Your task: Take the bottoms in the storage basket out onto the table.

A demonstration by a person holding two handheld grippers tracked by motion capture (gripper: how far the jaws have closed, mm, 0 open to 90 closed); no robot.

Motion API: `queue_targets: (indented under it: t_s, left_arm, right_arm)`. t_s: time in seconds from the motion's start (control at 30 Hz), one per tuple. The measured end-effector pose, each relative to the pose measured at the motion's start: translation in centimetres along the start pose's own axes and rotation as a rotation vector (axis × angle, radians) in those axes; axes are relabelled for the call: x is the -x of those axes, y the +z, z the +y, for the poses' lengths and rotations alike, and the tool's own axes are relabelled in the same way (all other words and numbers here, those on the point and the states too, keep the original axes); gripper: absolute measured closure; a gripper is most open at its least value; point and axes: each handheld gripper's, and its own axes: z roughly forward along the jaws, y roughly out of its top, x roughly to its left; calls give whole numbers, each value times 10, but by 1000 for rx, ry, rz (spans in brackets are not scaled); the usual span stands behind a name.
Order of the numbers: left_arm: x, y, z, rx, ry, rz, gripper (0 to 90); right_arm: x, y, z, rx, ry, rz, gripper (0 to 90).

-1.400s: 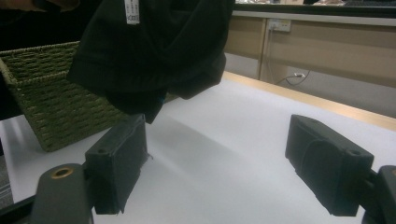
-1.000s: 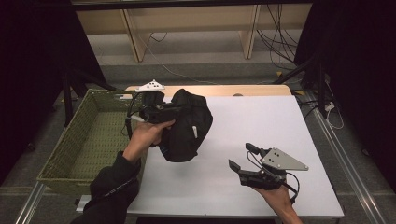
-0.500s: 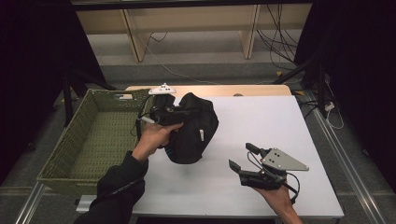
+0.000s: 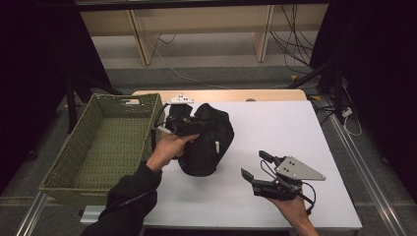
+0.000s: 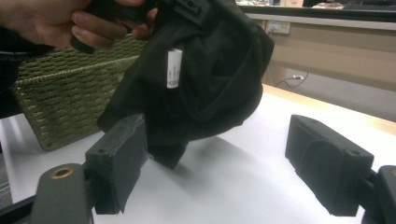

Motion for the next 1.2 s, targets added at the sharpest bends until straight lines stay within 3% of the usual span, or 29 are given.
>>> queue_targets:
  t_s: [0.67,1.2]
  left_arm:
    - [5,25,-13,-56,-5,-18,739]
    - [13,41,-22,-101,19,-23,737]
  right_arm:
    - [0,-1,0,4,-7,-1,218]
    - [-1,-1,1,4,-9,0,218]
